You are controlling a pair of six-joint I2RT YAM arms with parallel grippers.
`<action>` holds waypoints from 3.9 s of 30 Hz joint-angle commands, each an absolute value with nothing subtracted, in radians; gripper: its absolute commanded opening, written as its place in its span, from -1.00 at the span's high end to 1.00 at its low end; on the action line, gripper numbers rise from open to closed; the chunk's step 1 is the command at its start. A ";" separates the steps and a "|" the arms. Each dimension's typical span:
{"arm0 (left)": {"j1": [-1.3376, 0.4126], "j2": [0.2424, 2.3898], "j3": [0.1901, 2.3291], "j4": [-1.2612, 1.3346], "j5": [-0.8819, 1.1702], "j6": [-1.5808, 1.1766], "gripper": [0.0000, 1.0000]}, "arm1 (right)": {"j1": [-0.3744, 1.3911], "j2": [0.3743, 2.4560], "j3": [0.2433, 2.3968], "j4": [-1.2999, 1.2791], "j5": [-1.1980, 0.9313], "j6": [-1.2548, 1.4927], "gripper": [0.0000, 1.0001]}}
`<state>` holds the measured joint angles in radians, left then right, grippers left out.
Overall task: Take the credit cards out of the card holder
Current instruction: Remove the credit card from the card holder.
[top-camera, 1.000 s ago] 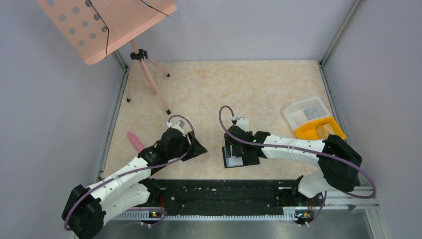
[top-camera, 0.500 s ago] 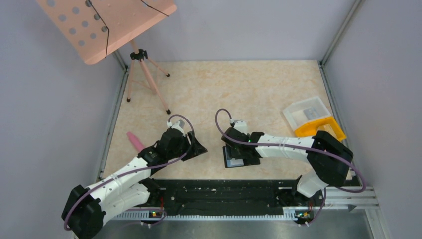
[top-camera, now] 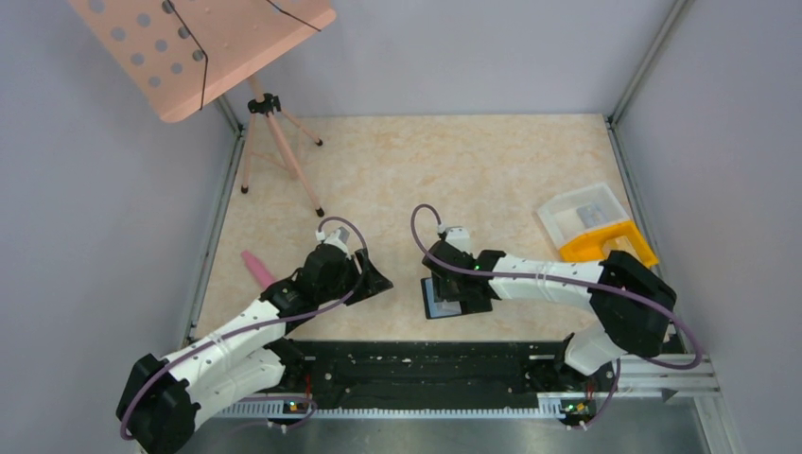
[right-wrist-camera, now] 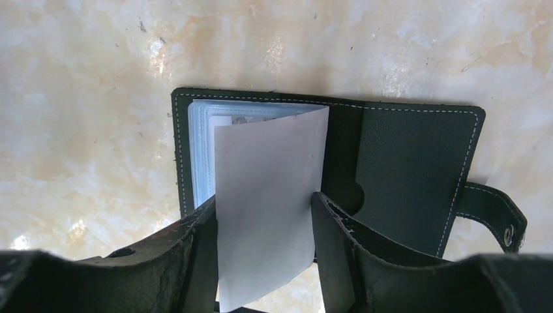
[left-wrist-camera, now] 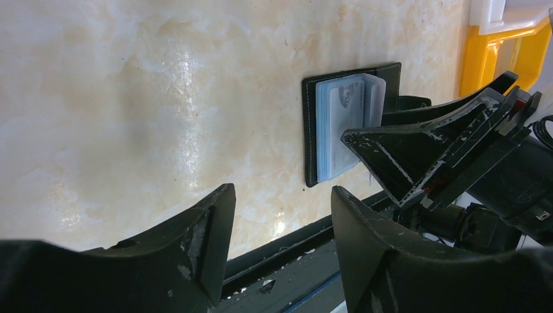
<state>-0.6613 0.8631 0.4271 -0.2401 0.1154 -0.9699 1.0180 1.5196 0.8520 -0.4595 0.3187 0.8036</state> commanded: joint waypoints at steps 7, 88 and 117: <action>-0.673 0.890 0.482 -0.204 0.119 -0.960 -0.22 | 1.009 1.422 0.881 -0.517 0.374 0.791 -0.01; -0.942 1.434 0.591 0.194 0.124 -1.076 0.23 | 0.762 1.167 0.616 -0.292 0.085 0.824 0.53; -0.942 1.489 0.647 0.108 0.079 -1.039 0.45 | 0.653 1.172 0.466 -0.062 -0.188 0.728 0.50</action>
<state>-0.9379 1.4807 0.6201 0.0814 0.1059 -1.0454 0.6796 1.1191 0.4515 -0.1558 -0.1349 0.7780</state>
